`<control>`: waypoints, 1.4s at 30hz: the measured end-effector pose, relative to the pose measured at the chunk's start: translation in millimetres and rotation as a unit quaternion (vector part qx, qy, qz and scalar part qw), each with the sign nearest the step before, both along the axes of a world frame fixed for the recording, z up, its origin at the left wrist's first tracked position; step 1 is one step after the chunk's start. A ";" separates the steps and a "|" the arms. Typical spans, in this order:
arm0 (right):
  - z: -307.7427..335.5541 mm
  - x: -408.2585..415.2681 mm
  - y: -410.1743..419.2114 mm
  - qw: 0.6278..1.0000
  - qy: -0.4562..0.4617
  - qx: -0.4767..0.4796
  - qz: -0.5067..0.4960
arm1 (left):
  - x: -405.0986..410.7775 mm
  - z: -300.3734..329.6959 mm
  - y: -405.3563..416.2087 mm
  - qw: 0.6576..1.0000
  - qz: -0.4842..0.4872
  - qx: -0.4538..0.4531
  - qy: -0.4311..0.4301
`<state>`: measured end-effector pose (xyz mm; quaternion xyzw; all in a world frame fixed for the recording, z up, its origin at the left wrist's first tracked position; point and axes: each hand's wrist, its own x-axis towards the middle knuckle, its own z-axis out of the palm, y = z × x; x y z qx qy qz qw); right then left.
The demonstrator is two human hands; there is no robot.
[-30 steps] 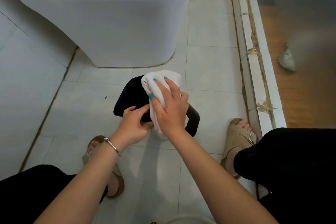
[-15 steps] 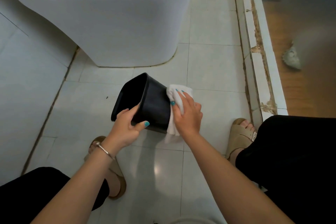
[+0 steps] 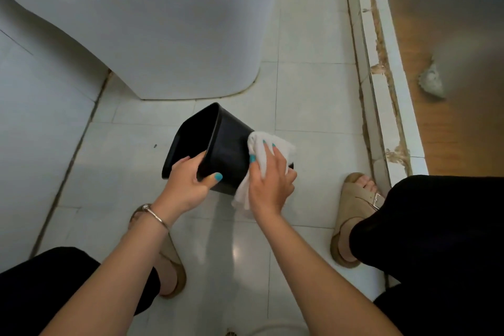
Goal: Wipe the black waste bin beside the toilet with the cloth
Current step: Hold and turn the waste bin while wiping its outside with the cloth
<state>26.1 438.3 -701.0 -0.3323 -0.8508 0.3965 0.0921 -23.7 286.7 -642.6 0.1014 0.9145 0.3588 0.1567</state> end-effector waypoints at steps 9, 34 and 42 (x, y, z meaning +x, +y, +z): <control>11.6 3.2 -19.6 0.930 0.216 0.181 0.237 | 10.3 3.1 -8.3 0.991 0.036 0.114 -0.062; -51.8 44.5 126.6 0.991 -0.020 0.101 0.083 | -17.0 6.7 -35.4 0.997 -0.041 0.050 -0.053; 14.0 6.6 80.6 0.960 0.138 0.000 0.245 | -26.2 15.9 -34.4 0.989 -0.110 -0.071 -0.068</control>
